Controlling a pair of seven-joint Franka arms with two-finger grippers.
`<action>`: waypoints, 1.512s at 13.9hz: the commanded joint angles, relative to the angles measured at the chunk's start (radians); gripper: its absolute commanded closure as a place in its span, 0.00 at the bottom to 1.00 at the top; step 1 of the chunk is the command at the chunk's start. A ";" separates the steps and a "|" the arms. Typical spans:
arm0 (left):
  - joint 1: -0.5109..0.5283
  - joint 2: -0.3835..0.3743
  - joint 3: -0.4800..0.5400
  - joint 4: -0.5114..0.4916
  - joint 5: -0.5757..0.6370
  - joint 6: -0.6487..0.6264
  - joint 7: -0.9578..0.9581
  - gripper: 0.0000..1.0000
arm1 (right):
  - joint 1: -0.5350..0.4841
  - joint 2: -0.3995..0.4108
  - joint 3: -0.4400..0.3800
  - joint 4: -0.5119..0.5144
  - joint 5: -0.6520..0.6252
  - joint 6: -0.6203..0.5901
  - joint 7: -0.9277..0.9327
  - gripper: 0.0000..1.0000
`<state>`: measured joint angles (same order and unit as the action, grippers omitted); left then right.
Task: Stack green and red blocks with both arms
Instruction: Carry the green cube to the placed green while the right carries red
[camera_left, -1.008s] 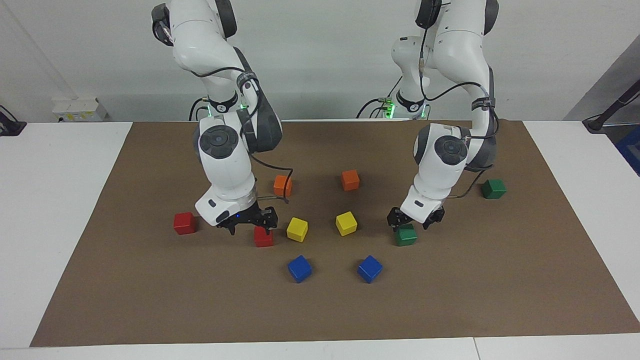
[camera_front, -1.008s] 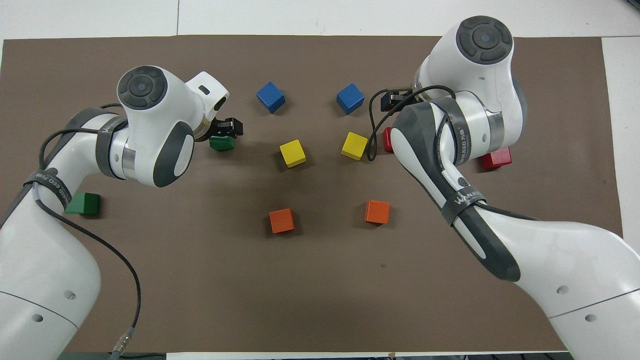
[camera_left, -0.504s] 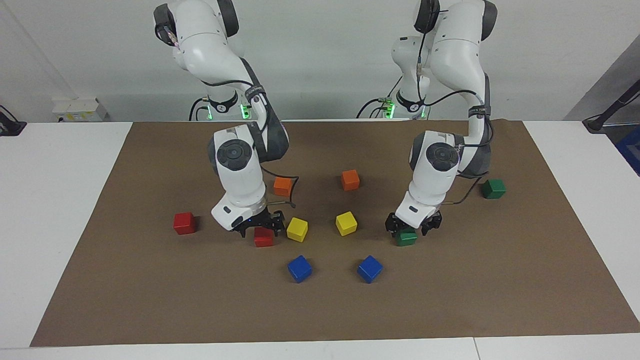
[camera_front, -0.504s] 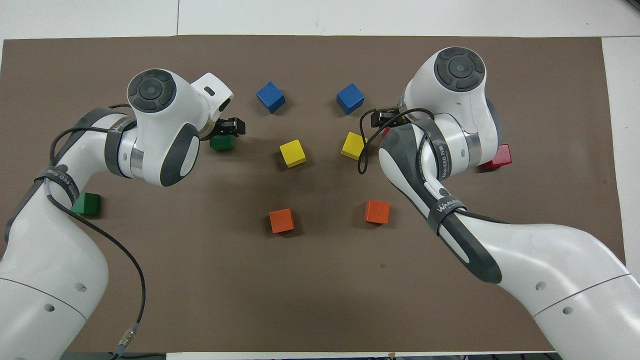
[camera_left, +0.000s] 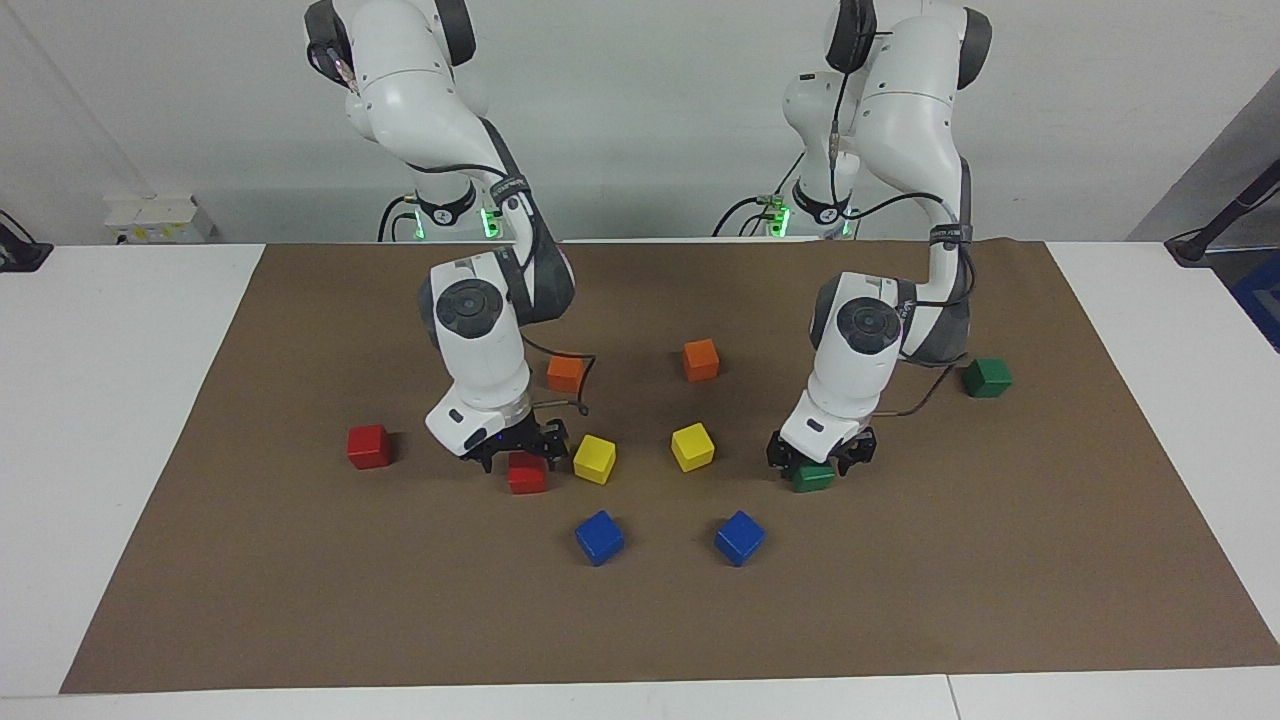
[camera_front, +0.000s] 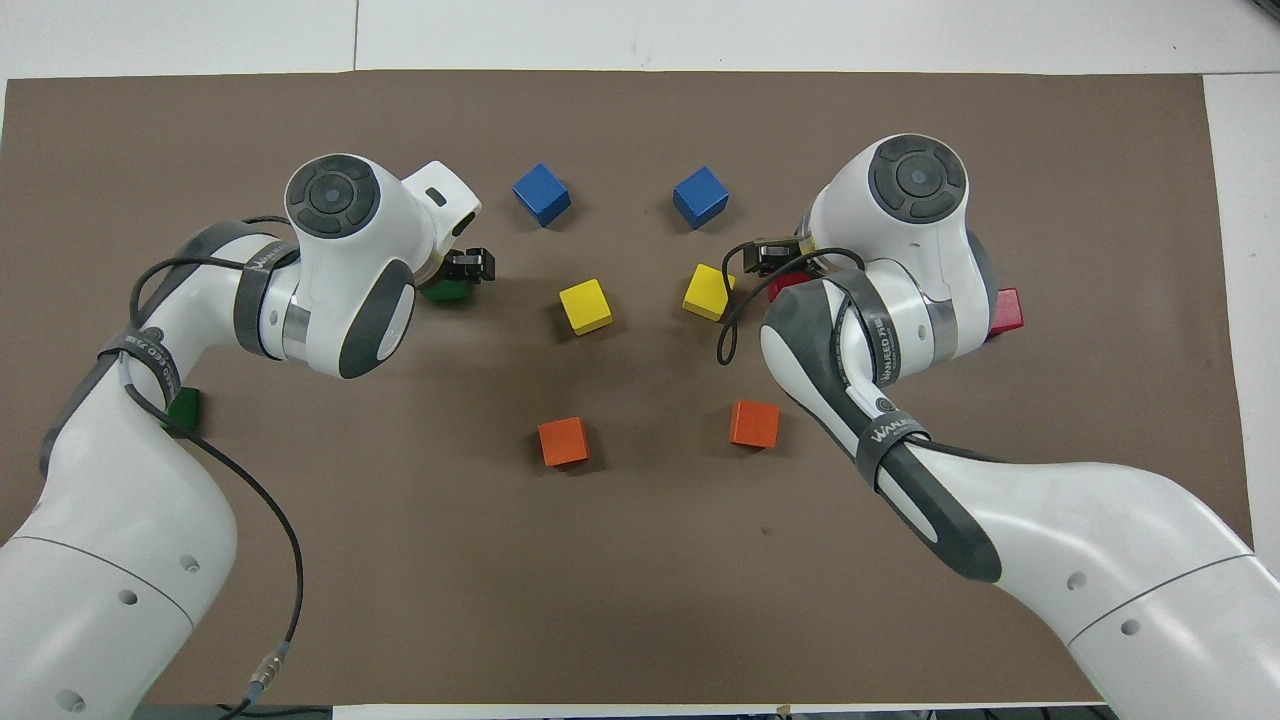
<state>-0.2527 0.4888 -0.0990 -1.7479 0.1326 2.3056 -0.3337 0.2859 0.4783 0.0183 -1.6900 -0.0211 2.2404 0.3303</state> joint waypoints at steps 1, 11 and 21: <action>-0.026 -0.016 0.016 -0.056 0.024 0.055 -0.018 1.00 | -0.004 -0.038 0.003 -0.066 0.013 0.041 0.004 0.01; 0.134 -0.194 0.008 0.024 -0.083 -0.228 0.107 1.00 | -0.026 -0.064 0.000 0.019 0.000 -0.149 -0.037 1.00; 0.538 -0.398 0.013 -0.246 -0.180 -0.206 0.768 1.00 | -0.243 -0.365 -0.003 -0.129 0.001 -0.309 -0.339 1.00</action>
<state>0.2616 0.1658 -0.0764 -1.8580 -0.0169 2.0016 0.3777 0.0708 0.1675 0.0040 -1.7374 -0.0229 1.9196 0.0418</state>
